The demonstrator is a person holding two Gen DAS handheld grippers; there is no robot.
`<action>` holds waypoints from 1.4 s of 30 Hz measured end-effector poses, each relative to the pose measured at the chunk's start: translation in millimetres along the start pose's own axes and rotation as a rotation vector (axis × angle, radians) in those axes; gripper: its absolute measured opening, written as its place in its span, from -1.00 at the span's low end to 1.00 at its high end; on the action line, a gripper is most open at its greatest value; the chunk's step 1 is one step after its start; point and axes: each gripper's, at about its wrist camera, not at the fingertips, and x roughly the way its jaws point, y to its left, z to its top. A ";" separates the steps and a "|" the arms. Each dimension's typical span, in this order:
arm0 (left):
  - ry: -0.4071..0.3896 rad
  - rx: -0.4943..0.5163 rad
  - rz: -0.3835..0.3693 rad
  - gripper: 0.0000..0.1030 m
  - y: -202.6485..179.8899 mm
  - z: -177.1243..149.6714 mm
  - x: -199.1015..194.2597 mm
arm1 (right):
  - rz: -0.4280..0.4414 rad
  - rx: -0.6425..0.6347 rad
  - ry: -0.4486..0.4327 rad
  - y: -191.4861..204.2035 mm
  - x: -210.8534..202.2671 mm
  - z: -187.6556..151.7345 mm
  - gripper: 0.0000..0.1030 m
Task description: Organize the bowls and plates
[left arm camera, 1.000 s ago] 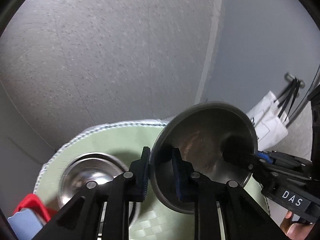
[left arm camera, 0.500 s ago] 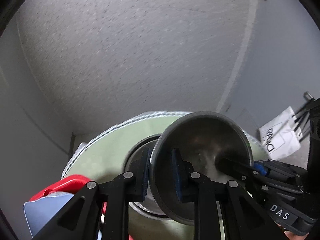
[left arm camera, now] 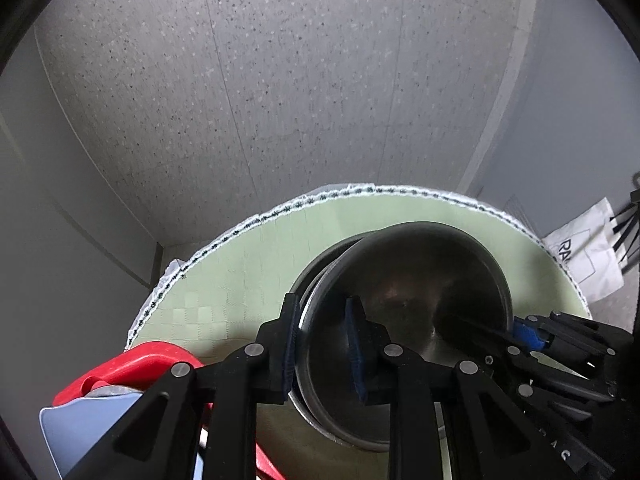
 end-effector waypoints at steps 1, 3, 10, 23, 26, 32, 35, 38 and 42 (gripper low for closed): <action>0.007 0.003 0.002 -0.59 -1.2 -0.2 2.5 | -0.004 0.000 0.003 -0.4 1.4 -0.1 -0.64; 0.010 0.011 0.009 -0.53 -1.6 1.6 11.1 | -0.001 0.000 0.002 -1.9 2.1 0.5 -0.60; 0.013 -0.002 0.022 -0.03 -0.5 4.9 20.0 | -0.001 -0.002 -0.002 -2.5 -1.8 1.2 -0.51; -0.038 -0.027 -0.031 0.72 15.3 3.7 -18.5 | -0.035 0.010 -0.095 -3.0 -43.4 3.0 0.53; -0.056 -0.017 -0.057 0.82 15.3 -0.6 -38.1 | -0.033 0.016 -0.118 1.3 -58.9 0.3 0.68; -0.094 0.044 -0.097 0.92 15.9 -14.3 -78.7 | -0.055 0.053 -0.182 10.7 -95.7 -16.8 0.79; -0.102 0.105 -0.125 0.98 16.7 -23.5 -96.0 | -0.094 0.091 -0.217 15.3 -115.1 -29.7 0.80; -0.117 0.171 -0.136 0.98 19.4 -31.0 -114.4 | -0.123 0.145 -0.258 19.6 -133.2 -42.4 0.83; -0.127 0.204 -0.177 0.99 28.2 -35.3 -136.4 | -0.167 0.178 -0.279 29.7 -148.0 -50.4 0.91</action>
